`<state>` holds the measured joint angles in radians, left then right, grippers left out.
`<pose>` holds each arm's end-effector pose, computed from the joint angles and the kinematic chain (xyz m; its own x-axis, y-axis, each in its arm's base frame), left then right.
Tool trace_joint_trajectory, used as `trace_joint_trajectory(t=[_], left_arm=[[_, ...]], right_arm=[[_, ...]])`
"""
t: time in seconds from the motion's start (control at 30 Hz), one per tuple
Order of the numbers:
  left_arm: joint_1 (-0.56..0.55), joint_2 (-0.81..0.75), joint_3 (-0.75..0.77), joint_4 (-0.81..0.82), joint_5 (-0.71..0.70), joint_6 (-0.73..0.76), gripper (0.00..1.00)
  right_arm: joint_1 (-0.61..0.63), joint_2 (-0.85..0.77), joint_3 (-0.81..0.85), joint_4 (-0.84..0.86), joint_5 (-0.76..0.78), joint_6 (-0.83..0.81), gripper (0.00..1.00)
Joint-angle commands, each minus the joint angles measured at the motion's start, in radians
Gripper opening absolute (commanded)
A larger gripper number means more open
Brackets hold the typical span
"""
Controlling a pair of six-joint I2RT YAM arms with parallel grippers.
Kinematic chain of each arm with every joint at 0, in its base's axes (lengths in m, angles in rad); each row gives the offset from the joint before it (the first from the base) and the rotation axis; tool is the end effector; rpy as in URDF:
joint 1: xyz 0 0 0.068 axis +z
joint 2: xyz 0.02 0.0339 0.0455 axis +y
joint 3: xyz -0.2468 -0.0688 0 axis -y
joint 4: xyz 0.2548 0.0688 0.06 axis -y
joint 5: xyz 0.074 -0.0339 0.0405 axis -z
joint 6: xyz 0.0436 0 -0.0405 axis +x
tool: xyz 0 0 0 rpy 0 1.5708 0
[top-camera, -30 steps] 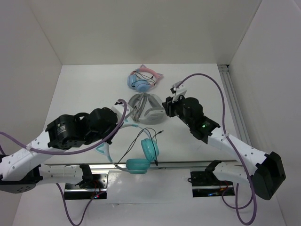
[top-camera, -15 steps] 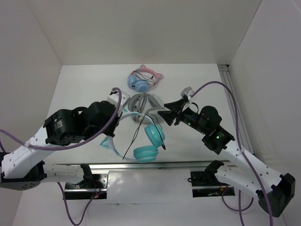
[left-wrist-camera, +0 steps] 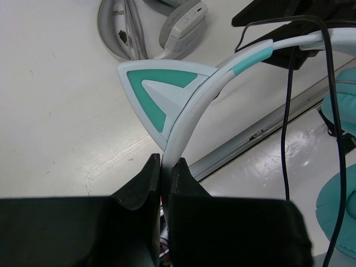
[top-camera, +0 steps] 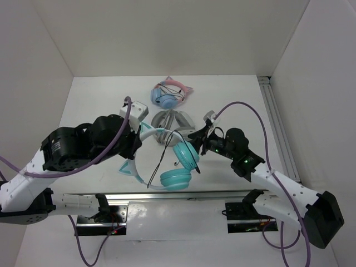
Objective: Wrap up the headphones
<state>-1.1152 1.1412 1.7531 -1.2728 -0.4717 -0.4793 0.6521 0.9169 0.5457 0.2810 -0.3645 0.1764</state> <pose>0.0972 -0.1533 0.4641 -0.5358 0.1598 -0.8291 0.4452 0.8878 -0.1166 0.1840 0.1600 0.2625 -0.2195 0.0387 -0.9748 -0.8234 0.5286 0.2064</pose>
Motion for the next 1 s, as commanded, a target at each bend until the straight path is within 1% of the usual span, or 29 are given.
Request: trace_joint_trajectory(t=[0.0,0.07,0.1,0.23,0.33,0.37,0.43,0.47,0.5,0.53,0.6,0.63,0.7,0.77,0.9,0.97], left_arm=[[-0.001,-0.037,0.078,0.095,0.015,-0.064,0.0],[-0.001,-0.049,0.088,0.104,0.015,-0.084,0.0],[-0.001,-0.058,0.088,0.119,0.015,-0.084,0.0],[-0.001,-0.058,0.088,0.15,0.015,-0.093,0.0],[-0.001,-0.058,0.088,0.15,-0.002,-0.093,0.0],[-0.001,-0.058,0.088,0.15,-0.014,-0.105,0.0],[-0.001,-0.058,0.079,0.161,-0.045,-0.125,0.0],[-0.001,-0.072,0.079,0.161,-0.079,-0.134,0.0],[-0.001,-0.087,0.079,0.171,-0.097,-0.149,0.0],[-0.001,-0.096,0.079,0.171,-0.12,-0.15,0.0],[-0.001,-0.112,0.079,0.182,-0.12,-0.16,0.0],[-0.001,-0.124,0.079,0.182,-0.12,-0.16,0.0],[-0.001,-0.133,0.079,0.193,-0.12,-0.16,0.0],[-0.001,-0.133,0.069,0.193,-0.133,-0.16,0.0],[-0.001,-0.143,0.069,0.184,-0.16,-0.18,0.0],[-0.001,-0.143,0.078,0.184,-0.16,-0.18,0.0]], right_arm=[[0.007,0.065,-0.009,0.187,-0.019,0.034,0.6],[0.007,0.086,-0.038,0.228,-0.019,0.043,0.59],[0.007,0.105,-0.065,0.283,-0.019,0.058,0.59],[0.017,0.166,-0.107,0.414,-0.042,0.103,0.59],[0.063,0.209,-0.116,0.483,-0.022,0.117,0.58],[0.093,0.218,-0.116,0.492,0.013,0.117,0.55],[0.116,0.252,-0.116,0.501,0.027,0.106,0.51],[0.116,0.263,-0.127,0.52,0.038,0.106,0.48],[0.129,0.284,-0.136,0.541,0.038,0.106,0.43],[0.138,0.295,-0.136,0.556,0.038,0.106,0.4],[0.147,0.328,-0.148,0.611,0.047,0.124,0.36],[0.159,0.339,-0.158,0.625,0.058,0.124,0.3],[0.178,0.359,-0.158,0.638,0.09,0.124,0.22],[0.193,0.388,-0.147,0.638,0.099,0.124,0.21],[0.213,0.433,-0.147,0.667,0.099,0.124,0.25],[0.224,0.448,-0.147,0.69,0.099,0.124,0.25]])
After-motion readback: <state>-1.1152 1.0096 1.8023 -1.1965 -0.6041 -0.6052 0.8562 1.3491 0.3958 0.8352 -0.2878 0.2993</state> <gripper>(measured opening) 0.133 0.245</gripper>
